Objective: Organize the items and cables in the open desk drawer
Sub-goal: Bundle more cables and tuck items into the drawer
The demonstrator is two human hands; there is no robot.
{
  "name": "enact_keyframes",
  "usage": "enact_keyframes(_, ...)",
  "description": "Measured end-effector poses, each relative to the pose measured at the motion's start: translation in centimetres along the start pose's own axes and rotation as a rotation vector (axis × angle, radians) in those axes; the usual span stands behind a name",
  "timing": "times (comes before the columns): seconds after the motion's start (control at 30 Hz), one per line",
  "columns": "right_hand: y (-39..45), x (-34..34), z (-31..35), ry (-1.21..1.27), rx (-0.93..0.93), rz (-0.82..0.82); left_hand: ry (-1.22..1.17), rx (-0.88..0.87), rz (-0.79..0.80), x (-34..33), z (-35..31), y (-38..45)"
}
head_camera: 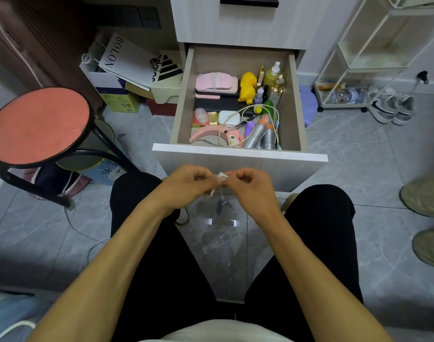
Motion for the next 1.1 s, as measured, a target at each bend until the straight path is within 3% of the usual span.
enact_keyframes(0.23,-0.3,0.4,-0.1,0.013,0.043,-0.027,0.112,-0.100,-0.075,-0.5,-0.2,0.0)
enact_keyframes(0.4,-0.4,1.2,-0.1,0.122,0.056,-0.011,-0.029,-0.189,-0.130,0.2,1.1,-0.1)
enact_keyframes(0.57,0.0,1.5,-0.3,0.215,0.028,0.058,0.247,-0.335,-0.100,-0.4,0.6,0.3)
enact_keyframes(0.77,0.0,1.5,-0.6,0.201,0.003,0.042,0.165,-0.222,0.002,-1.5,1.3,0.5)
enact_keyframes(0.87,-0.1,1.6,-0.8,0.163,-0.011,0.041,0.172,-0.321,-0.103,-1.8,1.3,0.3)
enact_keyframes(0.97,-0.3,1.9,-1.2,0.073,-0.035,-0.012,0.445,-0.440,-0.200,-2.4,0.9,0.2)
enact_keyframes(1.03,-0.4,1.7,-1.3,0.012,-0.030,-0.053,0.626,-0.426,-0.264,-2.9,0.7,0.2)
enact_keyframes(1.1,-0.6,1.4,-0.9,0.010,0.007,-0.075,0.629,-0.411,-0.340,-3.1,0.8,0.4)
Point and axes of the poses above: each hand's wrist, its own y-axis towards the middle knuckle, its own x-axis out of the back of the hand, z = x × y, the point moved 3 cm from there along y, towards the middle knuckle, and after that the axes turned 1 degree about -x, right-handed, at the moved point
